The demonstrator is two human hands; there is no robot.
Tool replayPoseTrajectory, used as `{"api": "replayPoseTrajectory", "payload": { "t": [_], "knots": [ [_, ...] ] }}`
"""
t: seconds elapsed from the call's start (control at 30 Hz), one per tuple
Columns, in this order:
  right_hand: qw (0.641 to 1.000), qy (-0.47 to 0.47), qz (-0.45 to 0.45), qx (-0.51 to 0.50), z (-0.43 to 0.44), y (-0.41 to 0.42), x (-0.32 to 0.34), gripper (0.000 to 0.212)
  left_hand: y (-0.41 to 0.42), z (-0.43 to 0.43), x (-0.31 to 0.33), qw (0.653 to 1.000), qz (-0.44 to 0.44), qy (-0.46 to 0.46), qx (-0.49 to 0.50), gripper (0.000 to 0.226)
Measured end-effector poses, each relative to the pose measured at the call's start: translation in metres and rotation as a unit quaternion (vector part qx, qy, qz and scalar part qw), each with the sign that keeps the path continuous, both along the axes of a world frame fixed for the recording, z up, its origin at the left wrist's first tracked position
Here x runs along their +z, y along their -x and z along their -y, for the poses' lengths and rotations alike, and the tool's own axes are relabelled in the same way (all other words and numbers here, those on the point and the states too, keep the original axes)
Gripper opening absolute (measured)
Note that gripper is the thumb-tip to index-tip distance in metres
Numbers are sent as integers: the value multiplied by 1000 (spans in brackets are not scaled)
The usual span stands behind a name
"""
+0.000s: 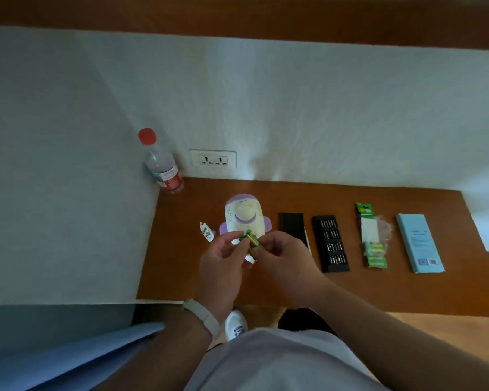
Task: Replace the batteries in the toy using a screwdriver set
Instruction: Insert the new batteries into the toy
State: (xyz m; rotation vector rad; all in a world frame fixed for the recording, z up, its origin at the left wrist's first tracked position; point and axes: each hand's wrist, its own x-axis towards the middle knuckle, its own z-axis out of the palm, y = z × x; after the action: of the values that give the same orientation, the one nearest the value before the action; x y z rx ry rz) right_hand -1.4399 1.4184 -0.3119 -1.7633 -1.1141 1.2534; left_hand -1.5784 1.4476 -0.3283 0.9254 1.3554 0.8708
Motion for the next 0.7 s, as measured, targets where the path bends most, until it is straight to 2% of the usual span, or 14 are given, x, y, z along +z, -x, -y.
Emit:
{"api": "replayPoseTrajectory", "payload": {
  "t": [0.23, 0.4, 0.53, 0.63, 0.7],
  "knots": [
    [995, 10, -90, -31, -17, -3, -2, 3, 4, 4, -4, 987, -61, -95, -112, 37],
    [995, 20, -94, 12, -29, -3, -2, 10, 9, -4, -8, 954, -217, -168, -119, 39],
    [994, 19, -102, 38, -34, -5, -3, 8, 9, -10, -14, 911, -316, -230, -128, 27],
    [992, 25, -114, 42, -35, -9, -3, 9, 8, -12, -14, 894, -334, -266, -138, 28],
    [993, 27, -107, 37, -36, -11, -3, 11, 7, -12, -12, 898, -324, -265, -137, 35]
  ]
}}
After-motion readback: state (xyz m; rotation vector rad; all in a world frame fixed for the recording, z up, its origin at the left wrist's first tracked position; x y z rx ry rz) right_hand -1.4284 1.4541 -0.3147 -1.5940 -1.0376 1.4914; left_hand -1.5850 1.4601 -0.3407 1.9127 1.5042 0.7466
